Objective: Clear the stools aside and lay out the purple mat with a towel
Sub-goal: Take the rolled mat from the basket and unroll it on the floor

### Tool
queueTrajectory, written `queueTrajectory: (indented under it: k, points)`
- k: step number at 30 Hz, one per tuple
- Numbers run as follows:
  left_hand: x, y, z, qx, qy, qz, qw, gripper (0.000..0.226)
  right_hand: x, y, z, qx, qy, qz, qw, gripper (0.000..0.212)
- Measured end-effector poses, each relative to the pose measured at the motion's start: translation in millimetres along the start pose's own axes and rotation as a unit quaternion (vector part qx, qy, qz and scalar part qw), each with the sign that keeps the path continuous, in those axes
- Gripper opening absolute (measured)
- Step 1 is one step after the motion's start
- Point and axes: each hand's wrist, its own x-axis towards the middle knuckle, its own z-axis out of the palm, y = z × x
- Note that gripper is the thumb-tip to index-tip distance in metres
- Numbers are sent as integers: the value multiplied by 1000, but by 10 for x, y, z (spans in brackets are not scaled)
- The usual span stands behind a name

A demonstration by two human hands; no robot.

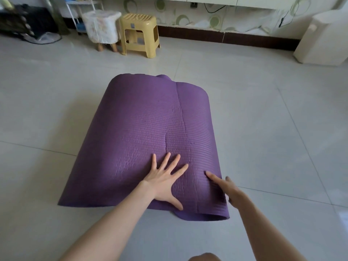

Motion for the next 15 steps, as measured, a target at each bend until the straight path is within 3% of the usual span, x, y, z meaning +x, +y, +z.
queueTrajectory:
  k: [2,4,8,10,12,15]
  points:
    - [0,-46,16,-14,-9,-2,1000,131,-1,99,-28,31,-55,38,997,85]
    - [4,-73,28,-18,-15,-6,1000,133,18,122,5,61,-56,36,996,76]
    - [30,-10,53,-46,-29,-35,998,133,-22,13,112,52,49,-12,997,63]
    - [48,55,23,-66,-27,-48,996,132,-157,-145,97,-21,124,-64,990,49]
    - [89,139,-25,-95,-19,-46,994,131,-371,-346,-1,-131,218,-117,960,50]
    - [169,315,-116,-127,-12,-24,992,128,-649,-553,-210,-268,354,-173,879,53]
